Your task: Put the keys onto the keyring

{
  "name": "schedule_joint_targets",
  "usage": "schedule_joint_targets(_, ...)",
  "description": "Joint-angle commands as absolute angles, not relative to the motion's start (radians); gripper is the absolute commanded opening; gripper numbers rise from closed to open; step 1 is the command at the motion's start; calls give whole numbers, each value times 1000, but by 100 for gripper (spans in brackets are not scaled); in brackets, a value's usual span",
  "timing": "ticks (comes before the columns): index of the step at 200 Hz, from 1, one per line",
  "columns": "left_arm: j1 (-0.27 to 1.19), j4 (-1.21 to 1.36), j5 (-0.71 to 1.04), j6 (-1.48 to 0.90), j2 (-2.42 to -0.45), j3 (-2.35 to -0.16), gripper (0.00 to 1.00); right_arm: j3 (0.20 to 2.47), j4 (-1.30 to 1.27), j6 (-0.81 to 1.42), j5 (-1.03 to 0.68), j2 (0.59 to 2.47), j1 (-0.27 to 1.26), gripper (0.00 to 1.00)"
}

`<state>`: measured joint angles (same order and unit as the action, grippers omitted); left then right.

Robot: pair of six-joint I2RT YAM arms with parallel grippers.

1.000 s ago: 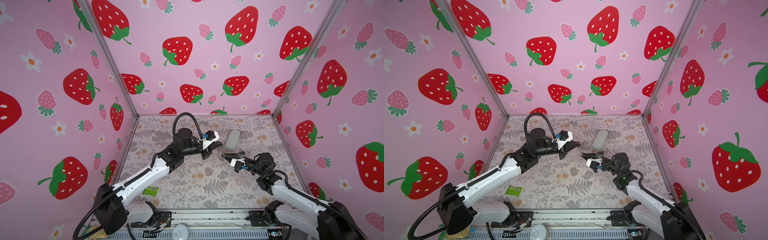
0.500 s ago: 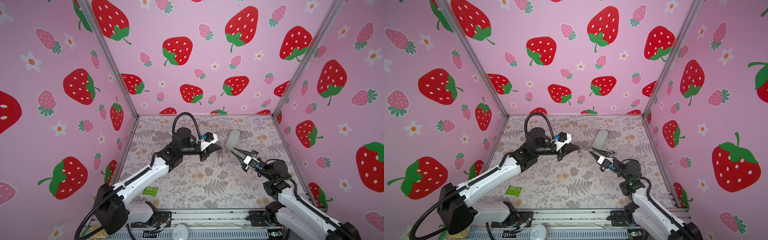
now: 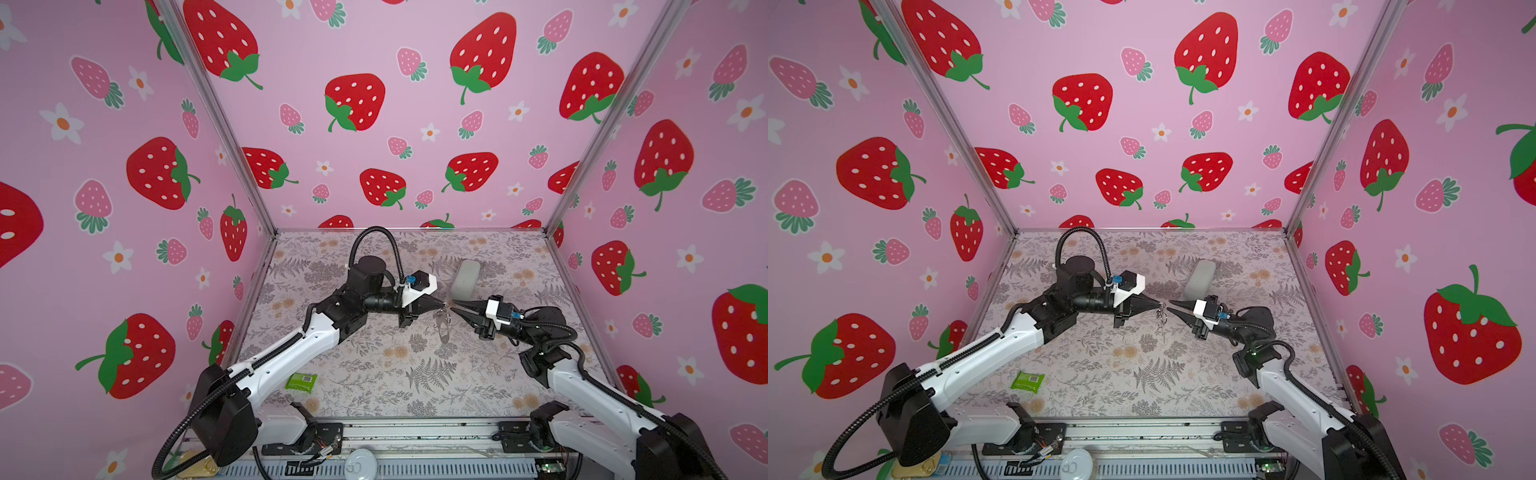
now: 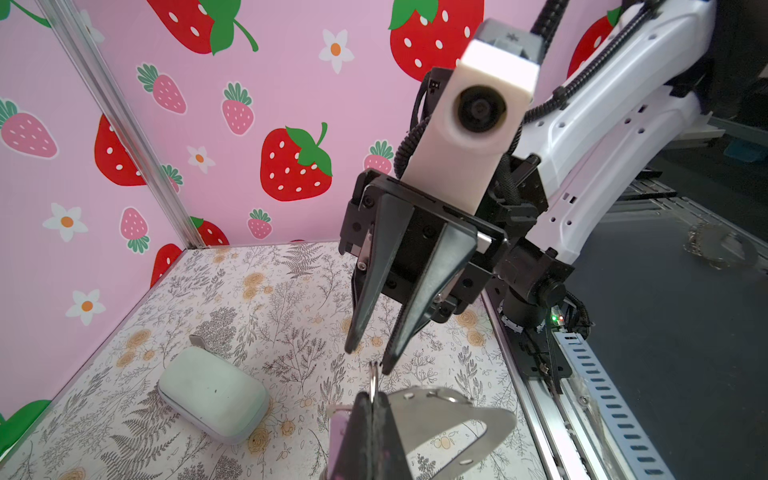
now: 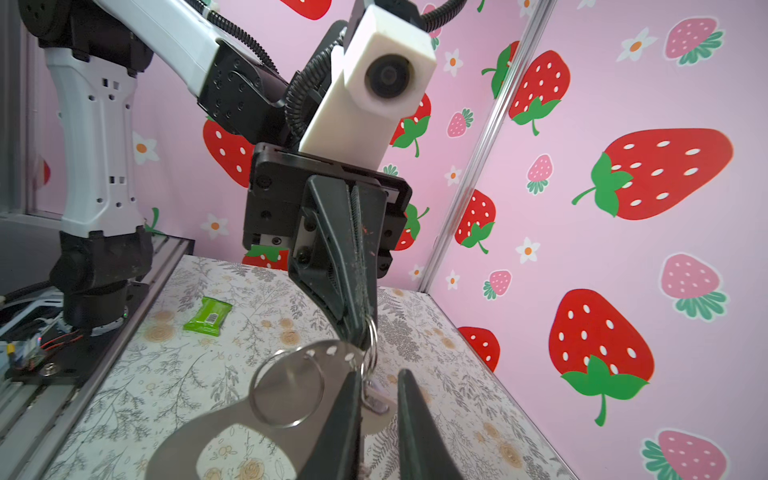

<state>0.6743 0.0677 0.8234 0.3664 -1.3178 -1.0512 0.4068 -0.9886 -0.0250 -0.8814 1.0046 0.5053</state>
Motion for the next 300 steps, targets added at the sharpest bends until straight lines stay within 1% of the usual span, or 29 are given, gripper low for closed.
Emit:
schedule_joint_targets(1,677,57,852,411,-1319,-1110,0,440,-1037,37,-946,1020,502,18)
schedule_joint_targets(29,685,71,841,422,-1316,-1105,0,461,-1023,55,-977,1054,503,15)
schedule_joint_targets(60,695,36,831,457,-1317,-1108,0,466,-1037,69,-973,1068,503,14)
schedule_joint_targets(96,699,18,807,485,-1304,-1103,0,476,-1005,53,-976,1072,504,0)
schedule_joint_targets(119,709,-103,754,562,-1304,-1138,0,488,-959,28,-964,1061,503,0)
schedule_joint_targets(123,711,-126,745,576,-1305,-1147,4,494,-938,19,-965,1060,503,0)
schedule_joint_targets(125,712,-137,739,581,-1305,-1151,10,497,-927,15,-965,1061,503,0)
schedule_joint_targets(128,714,-151,728,586,-1305,-1157,15,503,-911,7,-966,1060,503,0)
schedule_joint_targets(137,719,-193,694,610,-1305,-1176,27,516,-862,-18,-967,1058,503,0)
schedule_joint_targets(144,724,-232,667,633,-1307,-1195,33,525,-814,-45,-966,1054,504,0)
schedule_joint_targets(149,729,-264,643,651,-1311,-1210,34,528,-788,-63,-963,1049,505,0)
schedule_joint_targets(175,744,-426,562,737,-1341,-1303,34,556,-644,-153,-930,1034,509,0)
schedule_joint_targets(198,751,-477,528,768,-1353,-1336,34,596,-512,-236,-906,1041,518,0)
schedule_joint_targets(225,761,-499,462,785,-1360,-1350,34,603,-494,-253,-889,1042,522,0)
schedule_joint_targets(239,777,-524,428,802,-1378,-1372,30,612,-483,-255,-890,1052,524,0)
schedule_joint_targets(266,803,-537,367,823,-1422,-1411,27,627,-452,-280,-887,1065,535,0)
schedule_joint_targets(300,816,-549,348,833,-1456,-1442,20,629,-446,-284,-880,1069,537,0)
